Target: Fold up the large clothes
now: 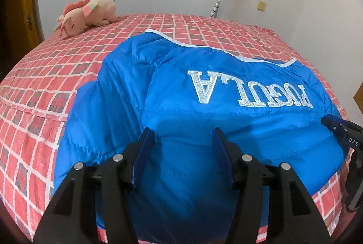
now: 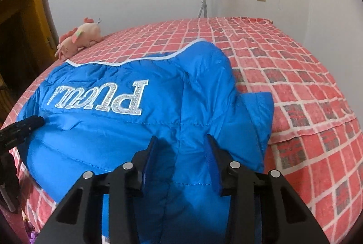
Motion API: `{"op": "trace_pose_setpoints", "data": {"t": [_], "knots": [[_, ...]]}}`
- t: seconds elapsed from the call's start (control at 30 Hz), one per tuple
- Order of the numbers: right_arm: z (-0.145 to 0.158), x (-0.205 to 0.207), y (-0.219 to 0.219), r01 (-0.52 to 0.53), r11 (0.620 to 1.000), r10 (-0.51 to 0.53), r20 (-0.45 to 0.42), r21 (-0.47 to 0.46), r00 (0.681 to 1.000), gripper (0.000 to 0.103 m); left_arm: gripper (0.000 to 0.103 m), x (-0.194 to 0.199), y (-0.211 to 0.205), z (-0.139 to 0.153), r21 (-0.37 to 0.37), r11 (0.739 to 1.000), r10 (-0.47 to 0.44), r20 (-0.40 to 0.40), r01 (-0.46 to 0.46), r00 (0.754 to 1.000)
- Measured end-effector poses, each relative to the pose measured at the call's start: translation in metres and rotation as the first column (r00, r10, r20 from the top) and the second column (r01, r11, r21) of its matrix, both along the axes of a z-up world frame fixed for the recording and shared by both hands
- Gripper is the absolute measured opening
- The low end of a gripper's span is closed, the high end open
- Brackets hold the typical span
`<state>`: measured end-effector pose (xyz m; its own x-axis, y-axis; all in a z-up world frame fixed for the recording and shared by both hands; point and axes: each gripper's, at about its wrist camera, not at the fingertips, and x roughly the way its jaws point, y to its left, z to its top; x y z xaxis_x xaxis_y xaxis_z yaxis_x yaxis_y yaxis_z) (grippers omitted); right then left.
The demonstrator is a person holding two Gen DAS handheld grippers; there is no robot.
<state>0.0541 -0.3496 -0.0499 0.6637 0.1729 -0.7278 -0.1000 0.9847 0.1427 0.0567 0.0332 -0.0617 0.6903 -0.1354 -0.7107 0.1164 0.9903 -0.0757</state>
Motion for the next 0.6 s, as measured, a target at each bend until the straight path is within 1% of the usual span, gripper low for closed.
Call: {"op": "trace_pose_setpoints", "data": {"t": [0.13, 0.2, 0.27, 0.3, 0.33, 0.37, 0.4, 0.5, 0.6], "knots": [[0.006, 0.002, -0.003, -0.004, 1.000, 0.005, -0.022, 0.022, 1.000, 0.041, 0.054, -0.003, 0.008, 0.011, -0.036, 0.999, 0.006, -0.034, -0.007, 0.999], [0.012, 0.001, -0.005, -0.014, 0.999, 0.015, -0.029, 0.038, 0.999, 0.042, 0.060, -0.013, 0.016, 0.023, -0.061, 0.998, 0.023, -0.037, -0.025, 0.999], [0.018, -0.001, -0.005, -0.030, 0.999, 0.031, -0.027, 0.036, 0.999, 0.044, 0.075, -0.031, 0.029, 0.037, -0.054, 0.996, 0.067, -0.025, -0.068, 0.997], [0.019, -0.002, -0.005, -0.034, 0.999, 0.035, -0.025, 0.033, 0.999, 0.045, 0.076, -0.037, 0.034, 0.040, -0.039, 0.995, 0.088, -0.024, -0.089, 0.996], [0.020, -0.003, -0.005, -0.039, 0.999, 0.040, -0.025, 0.027, 0.999, 0.045, 0.077, -0.044, 0.043, 0.043, -0.015, 0.991, 0.129, -0.032, -0.129, 0.991], [0.020, -0.003, -0.005, -0.043, 0.999, 0.044, -0.027, 0.025, 0.999, 0.045, 0.077, -0.049, 0.051, 0.042, -0.012, 0.988, 0.156, -0.055, -0.156, 0.986], [0.019, -0.003, -0.005, -0.045, 0.999, 0.046, -0.031, 0.027, 0.998, 0.045, 0.077, -0.052, 0.059, 0.039, -0.038, 0.985, 0.163, -0.092, -0.167, 0.982], [0.017, -0.001, -0.006, -0.050, 0.998, 0.052, -0.036, 0.035, 0.998, 0.045, 0.077, -0.053, 0.078, 0.024, -0.145, 0.973, 0.152, -0.195, -0.182, 0.969], [0.016, -0.001, -0.006, -0.057, 0.998, 0.058, -0.036, 0.031, 0.998, 0.045, 0.078, -0.050, 0.088, 0.011, -0.221, 0.953, 0.152, -0.238, -0.206, 0.959]]}}
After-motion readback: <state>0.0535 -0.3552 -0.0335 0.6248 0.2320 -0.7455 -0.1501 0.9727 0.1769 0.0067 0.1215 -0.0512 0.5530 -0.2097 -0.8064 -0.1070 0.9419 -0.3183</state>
